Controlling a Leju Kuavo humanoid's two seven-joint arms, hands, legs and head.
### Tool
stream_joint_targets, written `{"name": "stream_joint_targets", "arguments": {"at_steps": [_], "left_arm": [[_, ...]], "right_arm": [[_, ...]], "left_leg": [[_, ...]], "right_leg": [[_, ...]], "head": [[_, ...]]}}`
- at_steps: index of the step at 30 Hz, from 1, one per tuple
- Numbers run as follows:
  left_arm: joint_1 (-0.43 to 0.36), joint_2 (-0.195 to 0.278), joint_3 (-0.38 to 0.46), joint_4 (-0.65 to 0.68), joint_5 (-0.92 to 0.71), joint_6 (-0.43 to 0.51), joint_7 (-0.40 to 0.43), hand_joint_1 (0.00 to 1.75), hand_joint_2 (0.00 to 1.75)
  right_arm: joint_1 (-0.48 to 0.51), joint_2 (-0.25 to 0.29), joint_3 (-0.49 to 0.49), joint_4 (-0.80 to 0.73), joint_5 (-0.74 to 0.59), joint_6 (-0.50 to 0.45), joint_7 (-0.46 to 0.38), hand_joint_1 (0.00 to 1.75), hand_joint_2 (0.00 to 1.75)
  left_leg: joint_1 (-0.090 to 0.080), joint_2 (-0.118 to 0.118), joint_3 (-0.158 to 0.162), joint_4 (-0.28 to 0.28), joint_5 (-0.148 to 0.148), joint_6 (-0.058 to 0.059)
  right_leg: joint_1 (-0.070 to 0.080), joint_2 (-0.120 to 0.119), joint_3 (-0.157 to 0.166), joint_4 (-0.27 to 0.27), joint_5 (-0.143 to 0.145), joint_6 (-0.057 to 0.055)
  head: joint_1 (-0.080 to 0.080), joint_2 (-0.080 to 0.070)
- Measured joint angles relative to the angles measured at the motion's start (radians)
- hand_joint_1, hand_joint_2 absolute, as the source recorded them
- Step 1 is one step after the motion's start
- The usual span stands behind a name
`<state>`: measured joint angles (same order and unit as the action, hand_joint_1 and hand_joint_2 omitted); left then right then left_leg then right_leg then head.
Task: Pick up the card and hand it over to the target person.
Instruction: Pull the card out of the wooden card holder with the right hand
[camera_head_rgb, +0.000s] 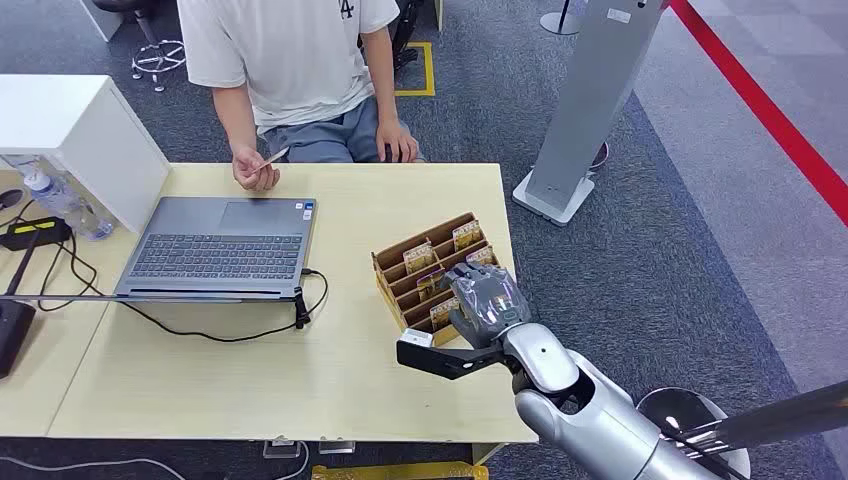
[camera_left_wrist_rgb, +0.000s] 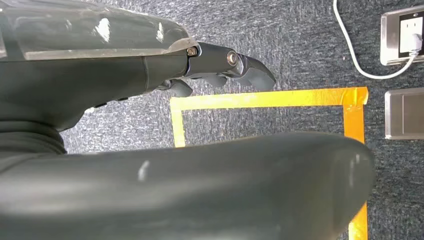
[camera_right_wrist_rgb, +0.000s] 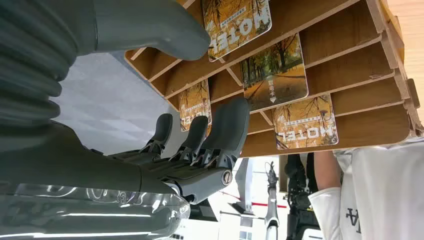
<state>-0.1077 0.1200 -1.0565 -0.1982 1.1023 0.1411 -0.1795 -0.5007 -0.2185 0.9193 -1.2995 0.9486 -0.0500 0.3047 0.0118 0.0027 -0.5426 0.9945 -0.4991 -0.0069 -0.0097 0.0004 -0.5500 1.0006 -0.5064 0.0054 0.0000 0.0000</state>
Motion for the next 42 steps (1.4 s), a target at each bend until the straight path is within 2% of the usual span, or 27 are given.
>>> {"name": "stream_joint_targets", "arguments": {"at_steps": [5, 12, 18, 23, 27, 42], "left_arm": [[-0.001, 0.0, -0.003, 0.001, -0.001, 0.0, 0.001, 0.0, 0.0], [-0.002, 0.0, -0.006, 0.001, -0.003, 0.001, 0.004, 0.0, 0.0], [-0.005, 0.0, -0.012, 0.0, -0.008, 0.001, 0.005, 0.0, 0.0], [-0.006, 0.0, -0.013, 0.0, -0.008, 0.001, 0.006, 0.0, 0.0], [-0.006, -0.001, -0.013, 0.0, -0.008, 0.0, 0.007, 0.0, 0.0], [-0.002, 0.001, -0.014, 0.0, -0.004, -0.001, 0.006, 0.0, 0.0]], "right_arm": [[-0.001, 0.006, 0.009, 0.01, -0.001, 0.003, -0.006, 0.92, 1.75], [0.002, 0.007, 0.015, 0.014, -0.003, 0.005, -0.01, 0.65, 1.75], [0.006, 0.003, 0.016, 0.006, -0.008, 0.005, -0.012, 0.59, 1.75], [0.007, 0.002, 0.015, 0.003, -0.009, 0.004, -0.012, 0.69, 1.75], [0.008, 0.001, 0.014, 0.003, -0.011, 0.005, -0.013, 0.89, 1.75], [0.013, 0.011, 0.033, 0.028, -0.025, 0.016, -0.029, 0.92, 1.75]], "left_leg": [[0.0, 0.0, 0.0, 0.0, 0.0, 0.0], [0.0, -0.001, -0.001, 0.001, 0.0, 0.0], [0.0, -0.001, -0.001, 0.001, 0.0, 0.0], [0.0, -0.001, -0.001, 0.001, 0.0, 0.0], [0.0, -0.001, -0.001, 0.0, 0.0, 0.0], [0.0, -0.001, -0.001, 0.001, 0.0, 0.0]], "right_leg": [[0.0, 0.0, 0.0, 0.0, 0.0, 0.0], [0.0, -0.001, 0.0, 0.0, 0.0, 0.0], [0.0, -0.001, 0.0, 0.0, 0.0, 0.0], [0.0, -0.001, 0.0, 0.001, 0.0, 0.0], [0.0, -0.001, 0.0, 0.0, 0.0, 0.0], [0.0, -0.001, 0.0, 0.0, 0.0, 0.0]], "head": [[0.0, 0.0], [0.0, 0.0], [0.0, 0.0], [0.0, 0.0], [0.0, 0.0], [0.0, 0.0]]}}
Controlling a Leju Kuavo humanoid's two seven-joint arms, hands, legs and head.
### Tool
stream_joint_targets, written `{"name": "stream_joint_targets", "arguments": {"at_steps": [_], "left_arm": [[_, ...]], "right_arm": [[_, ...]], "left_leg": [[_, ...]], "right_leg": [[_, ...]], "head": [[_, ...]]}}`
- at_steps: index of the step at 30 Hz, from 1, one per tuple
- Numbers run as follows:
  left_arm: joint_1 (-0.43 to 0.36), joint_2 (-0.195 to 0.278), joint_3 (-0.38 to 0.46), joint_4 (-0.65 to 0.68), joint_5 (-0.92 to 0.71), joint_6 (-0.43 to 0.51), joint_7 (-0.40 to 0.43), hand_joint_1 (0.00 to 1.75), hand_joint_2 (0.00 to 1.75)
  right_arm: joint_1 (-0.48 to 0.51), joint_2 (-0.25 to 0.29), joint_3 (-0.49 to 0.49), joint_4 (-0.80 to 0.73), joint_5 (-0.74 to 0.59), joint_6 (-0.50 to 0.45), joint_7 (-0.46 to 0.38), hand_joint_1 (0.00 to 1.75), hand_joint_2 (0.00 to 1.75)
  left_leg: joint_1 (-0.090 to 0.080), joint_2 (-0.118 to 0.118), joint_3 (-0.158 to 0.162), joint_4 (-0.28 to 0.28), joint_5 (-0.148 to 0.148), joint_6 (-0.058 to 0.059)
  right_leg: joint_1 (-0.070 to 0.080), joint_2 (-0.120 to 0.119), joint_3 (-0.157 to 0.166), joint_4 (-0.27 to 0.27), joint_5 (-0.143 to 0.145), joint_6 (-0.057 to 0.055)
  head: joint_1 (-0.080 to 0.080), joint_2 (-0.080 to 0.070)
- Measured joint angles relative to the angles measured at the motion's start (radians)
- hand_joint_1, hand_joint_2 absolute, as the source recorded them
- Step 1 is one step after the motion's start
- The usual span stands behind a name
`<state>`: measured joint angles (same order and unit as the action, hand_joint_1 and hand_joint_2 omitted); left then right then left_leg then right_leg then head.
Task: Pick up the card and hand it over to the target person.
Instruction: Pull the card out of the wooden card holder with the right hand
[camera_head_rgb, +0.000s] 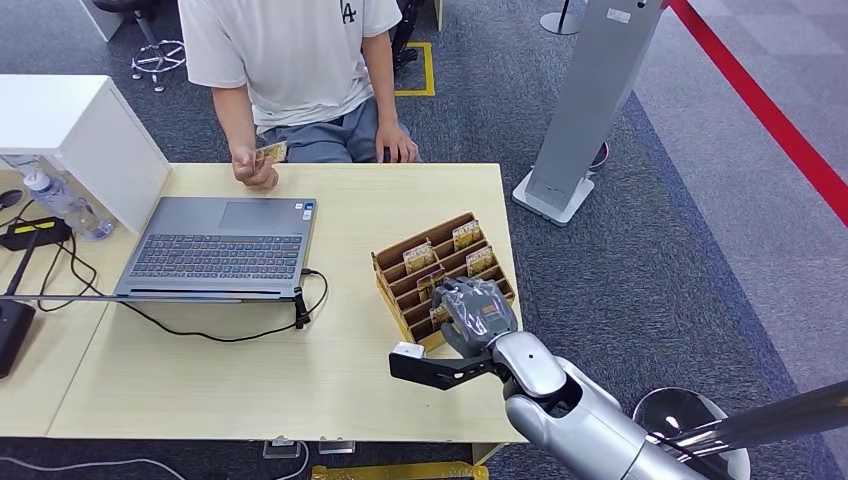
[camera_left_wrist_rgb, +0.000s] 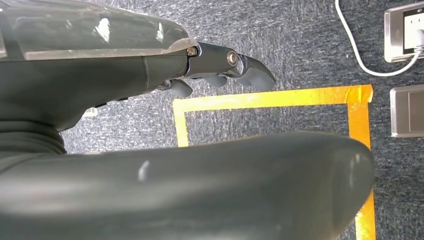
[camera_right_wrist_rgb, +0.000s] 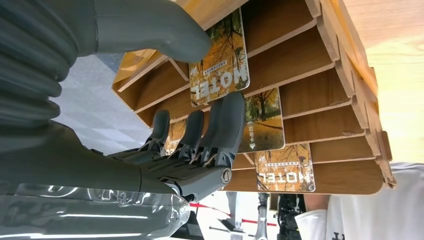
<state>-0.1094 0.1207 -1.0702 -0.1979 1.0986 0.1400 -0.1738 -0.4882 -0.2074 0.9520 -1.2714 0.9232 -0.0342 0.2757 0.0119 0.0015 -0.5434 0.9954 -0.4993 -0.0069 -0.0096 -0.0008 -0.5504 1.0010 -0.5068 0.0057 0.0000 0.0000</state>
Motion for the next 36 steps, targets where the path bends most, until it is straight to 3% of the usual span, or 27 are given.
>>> {"name": "stream_joint_targets", "arguments": {"at_steps": [15, 27, 36], "left_arm": [[0.002, -0.002, 0.001, 0.001, 0.008, 0.002, -0.005, 0.0, 0.0], [0.002, -0.002, 0.003, 0.001, 0.013, 0.004, -0.003, 0.0, 0.0], [0.001, -0.001, -0.006, 0.001, 0.007, 0.002, -0.003, 0.0, 0.0]], "right_arm": [[-0.017, -0.032, -0.022, -0.12, 0.003, -0.007, 0.013, 0.8, 1.75], [-0.028, -0.015, -0.012, -0.054, -0.017, -0.01, 0.001, 0.76, 1.75], [-0.043, 0.005, -0.004, 0.044, -0.034, -0.016, -0.013, 0.82, 1.75]], "left_leg": [[0.0, 0.0, -0.001, 0.001, 0.0, 0.0], [0.0, 0.0, 0.0, 0.0, 0.0, 0.0], [0.0, 0.001, 0.001, -0.001, 0.0, 0.0]], "right_leg": [[0.0, 0.0, -0.001, 0.001, 0.0, 0.0], [0.0, 0.0, 0.0, 0.0, 0.0, 0.0], [0.0, 0.001, 0.001, -0.001, 0.001, 0.0]], "head": [[0.0, 0.0], [0.0, 0.0], [0.0, 0.0]]}}
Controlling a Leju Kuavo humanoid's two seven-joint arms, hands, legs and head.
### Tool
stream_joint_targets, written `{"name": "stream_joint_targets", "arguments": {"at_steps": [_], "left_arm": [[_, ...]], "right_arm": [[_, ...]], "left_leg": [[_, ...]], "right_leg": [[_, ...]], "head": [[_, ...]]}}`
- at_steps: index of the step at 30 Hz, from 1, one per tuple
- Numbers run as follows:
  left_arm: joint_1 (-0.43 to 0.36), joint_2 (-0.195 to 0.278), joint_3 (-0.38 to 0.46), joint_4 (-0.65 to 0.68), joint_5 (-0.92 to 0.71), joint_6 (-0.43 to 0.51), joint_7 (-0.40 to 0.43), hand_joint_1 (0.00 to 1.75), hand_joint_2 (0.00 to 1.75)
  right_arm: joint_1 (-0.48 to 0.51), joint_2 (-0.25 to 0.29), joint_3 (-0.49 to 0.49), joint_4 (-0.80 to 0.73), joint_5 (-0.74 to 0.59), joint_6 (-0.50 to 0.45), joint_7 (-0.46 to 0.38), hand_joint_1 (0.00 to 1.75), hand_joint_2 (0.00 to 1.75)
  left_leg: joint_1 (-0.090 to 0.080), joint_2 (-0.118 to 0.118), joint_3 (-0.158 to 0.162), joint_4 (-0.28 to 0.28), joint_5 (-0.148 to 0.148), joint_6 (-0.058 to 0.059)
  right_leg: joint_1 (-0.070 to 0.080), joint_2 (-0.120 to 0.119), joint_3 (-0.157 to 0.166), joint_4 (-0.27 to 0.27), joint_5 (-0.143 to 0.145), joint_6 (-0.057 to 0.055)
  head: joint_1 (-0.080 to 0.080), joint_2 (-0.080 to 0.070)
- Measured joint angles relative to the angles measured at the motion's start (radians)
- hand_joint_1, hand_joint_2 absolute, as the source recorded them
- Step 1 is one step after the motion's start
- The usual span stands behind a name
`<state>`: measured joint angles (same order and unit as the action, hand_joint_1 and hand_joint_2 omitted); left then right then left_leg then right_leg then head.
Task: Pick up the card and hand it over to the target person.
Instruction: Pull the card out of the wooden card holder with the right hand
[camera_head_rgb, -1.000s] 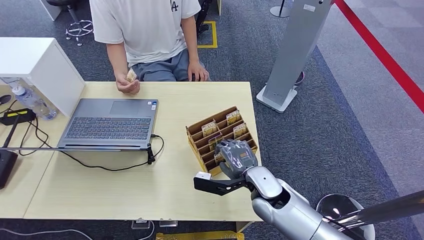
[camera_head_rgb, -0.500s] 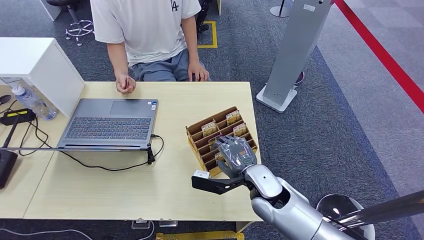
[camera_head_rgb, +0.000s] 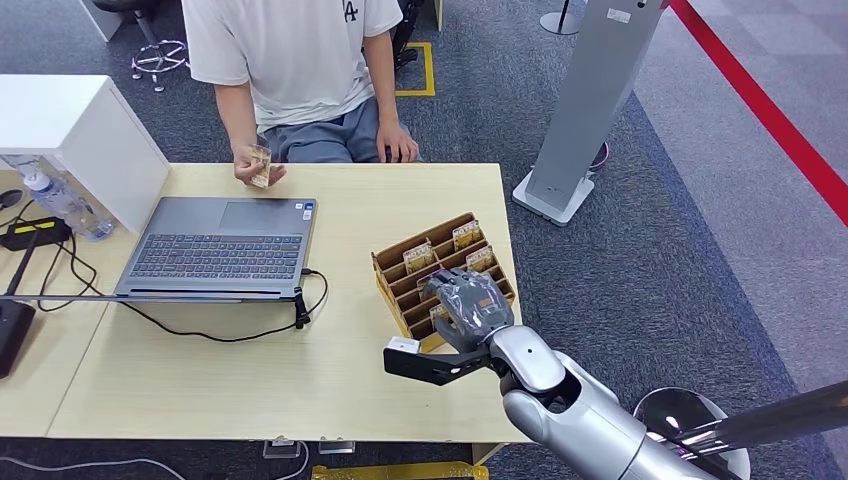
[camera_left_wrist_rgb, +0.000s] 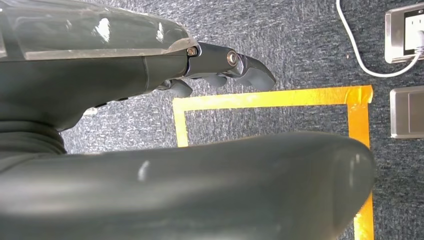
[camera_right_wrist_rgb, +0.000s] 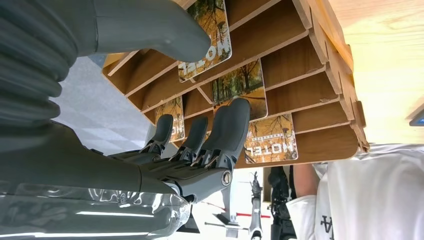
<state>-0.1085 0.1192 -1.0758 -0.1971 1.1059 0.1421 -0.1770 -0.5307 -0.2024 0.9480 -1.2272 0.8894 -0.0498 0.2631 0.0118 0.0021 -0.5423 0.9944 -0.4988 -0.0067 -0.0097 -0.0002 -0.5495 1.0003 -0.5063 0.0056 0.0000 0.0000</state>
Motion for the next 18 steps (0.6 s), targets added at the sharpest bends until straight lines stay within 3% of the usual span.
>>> {"name": "stream_joint_targets", "arguments": {"at_steps": [13, 14, 18], "left_arm": [[0.0, 0.0, -0.004, 0.0, 0.0, 0.0, 0.007, 0.0, 0.0], [0.0, 0.0, -0.003, 0.0, 0.0, 0.0, 0.006, 0.0, 0.0], [0.001, 0.001, -0.003, 0.0, 0.003, 0.001, 0.005, 0.0, 0.0]], "right_arm": [[-0.002, 0.001, -0.003, 0.041, -0.018, -0.013, -0.012, 0.79, 1.75], [-0.003, 0.001, -0.002, 0.041, -0.019, -0.014, -0.012, 0.82, 1.75], [-0.007, -0.003, 0.002, 0.031, -0.023, -0.018, -0.008, 1.2, 1.75]], "left_leg": [[0.0, 0.0, -0.001, 0.001, 0.0, 0.0], [0.0, 0.0, -0.001, 0.001, 0.0, 0.0], [0.0, 0.0, 0.0, 0.0, 0.0, 0.0]], "right_leg": [[0.0, 0.0, 0.0, 0.0, 0.0, 0.0], [0.0, 0.0, -0.001, 0.001, 0.0, 0.0], [0.0, 0.0, -0.001, 0.0, 0.0, 0.0]], "head": [[0.0, 0.0], [0.0, 0.0], [0.0, 0.0]]}}
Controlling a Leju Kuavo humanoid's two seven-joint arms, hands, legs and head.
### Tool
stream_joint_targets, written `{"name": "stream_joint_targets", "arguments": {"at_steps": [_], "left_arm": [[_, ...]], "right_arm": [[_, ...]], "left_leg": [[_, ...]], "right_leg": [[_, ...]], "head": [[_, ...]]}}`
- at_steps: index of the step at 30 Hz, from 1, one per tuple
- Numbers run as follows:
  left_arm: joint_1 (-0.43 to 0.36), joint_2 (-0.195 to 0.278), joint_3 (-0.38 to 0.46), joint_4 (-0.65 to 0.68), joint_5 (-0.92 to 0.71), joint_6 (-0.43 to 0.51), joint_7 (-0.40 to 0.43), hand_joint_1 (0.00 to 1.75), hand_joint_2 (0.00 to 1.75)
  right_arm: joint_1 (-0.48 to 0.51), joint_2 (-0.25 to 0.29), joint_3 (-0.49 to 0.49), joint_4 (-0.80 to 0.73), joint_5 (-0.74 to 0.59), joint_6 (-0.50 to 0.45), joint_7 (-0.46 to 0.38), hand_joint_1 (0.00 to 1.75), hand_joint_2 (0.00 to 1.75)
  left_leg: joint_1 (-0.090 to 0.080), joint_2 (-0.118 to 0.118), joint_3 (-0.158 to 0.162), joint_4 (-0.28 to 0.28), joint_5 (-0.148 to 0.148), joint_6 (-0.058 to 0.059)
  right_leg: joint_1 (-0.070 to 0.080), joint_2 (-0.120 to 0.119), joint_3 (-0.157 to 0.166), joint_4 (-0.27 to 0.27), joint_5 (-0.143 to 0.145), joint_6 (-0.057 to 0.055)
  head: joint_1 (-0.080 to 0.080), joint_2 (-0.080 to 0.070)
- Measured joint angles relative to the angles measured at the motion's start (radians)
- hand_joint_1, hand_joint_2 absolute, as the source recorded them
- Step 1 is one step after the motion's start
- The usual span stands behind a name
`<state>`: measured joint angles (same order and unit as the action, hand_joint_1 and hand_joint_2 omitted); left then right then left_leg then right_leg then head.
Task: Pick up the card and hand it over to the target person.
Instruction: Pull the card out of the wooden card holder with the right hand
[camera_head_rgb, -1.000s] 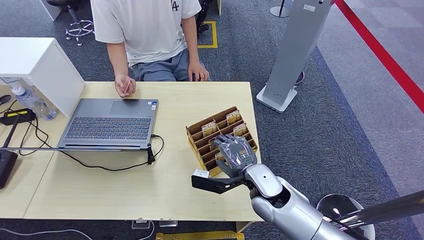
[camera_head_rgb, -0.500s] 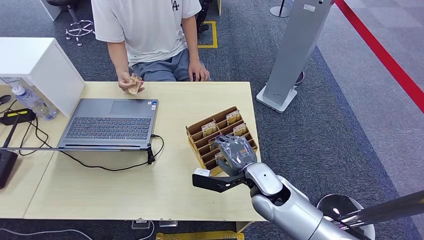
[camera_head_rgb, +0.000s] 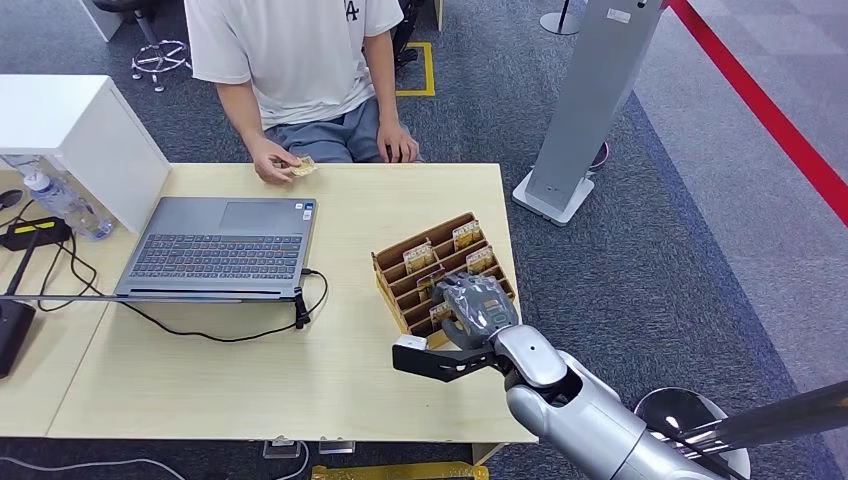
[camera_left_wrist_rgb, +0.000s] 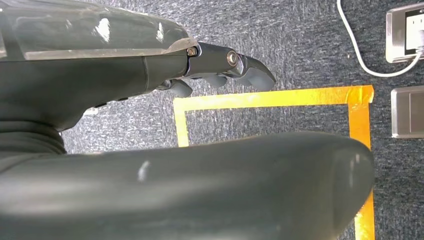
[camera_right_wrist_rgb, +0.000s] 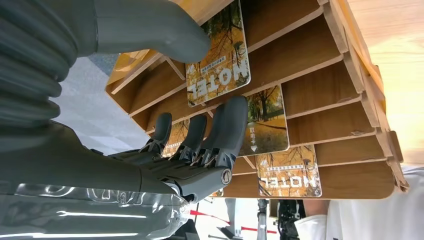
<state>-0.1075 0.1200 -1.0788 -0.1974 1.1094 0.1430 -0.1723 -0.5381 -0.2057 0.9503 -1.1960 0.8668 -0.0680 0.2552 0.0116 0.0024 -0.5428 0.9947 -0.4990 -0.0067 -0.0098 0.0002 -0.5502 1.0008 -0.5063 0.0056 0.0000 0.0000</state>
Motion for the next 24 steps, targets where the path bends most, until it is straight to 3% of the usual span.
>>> {"name": "stream_joint_targets", "arguments": {"at_steps": [15, 22, 24], "left_arm": [[0.0, -0.001, 0.0, 0.0, 0.004, 0.002, 0.001, 0.0, 0.0], [0.0, 0.005, -0.014, -0.003, -0.01, -0.012, -0.002, 0.0, 0.0], [-0.001, 0.008, -0.018, -0.002, -0.014, -0.022, -0.005, 0.0, 0.87]], "right_arm": [[0.003, -0.007, 0.001, -0.04, 0.001, 0.006, 0.004, 1.34, 1.75], [0.005, -0.011, 0.006, -0.052, 0.001, 0.013, 0.003, 1.74, 1.75], [0.005, -0.015, 0.007, -0.063, 0.0, 0.016, 0.003, 1.75, 1.75]], "left_leg": [[0.0, -0.001, -0.001, 0.001, 0.0, 0.0], [0.0, -0.001, -0.001, 0.001, 0.0, 0.0], [0.0, -0.001, -0.001, 0.001, 0.0, 0.0]], "right_leg": [[0.0, -0.001, -0.001, 0.001, 0.0, 0.0], [0.0, -0.001, 0.0, 0.001, 0.0, 0.0], [0.0, -0.001, -0.001, 0.001, 0.0, 0.0]], "head": [[0.0, 0.0], [0.0, 0.0], [0.0, 0.0]]}}
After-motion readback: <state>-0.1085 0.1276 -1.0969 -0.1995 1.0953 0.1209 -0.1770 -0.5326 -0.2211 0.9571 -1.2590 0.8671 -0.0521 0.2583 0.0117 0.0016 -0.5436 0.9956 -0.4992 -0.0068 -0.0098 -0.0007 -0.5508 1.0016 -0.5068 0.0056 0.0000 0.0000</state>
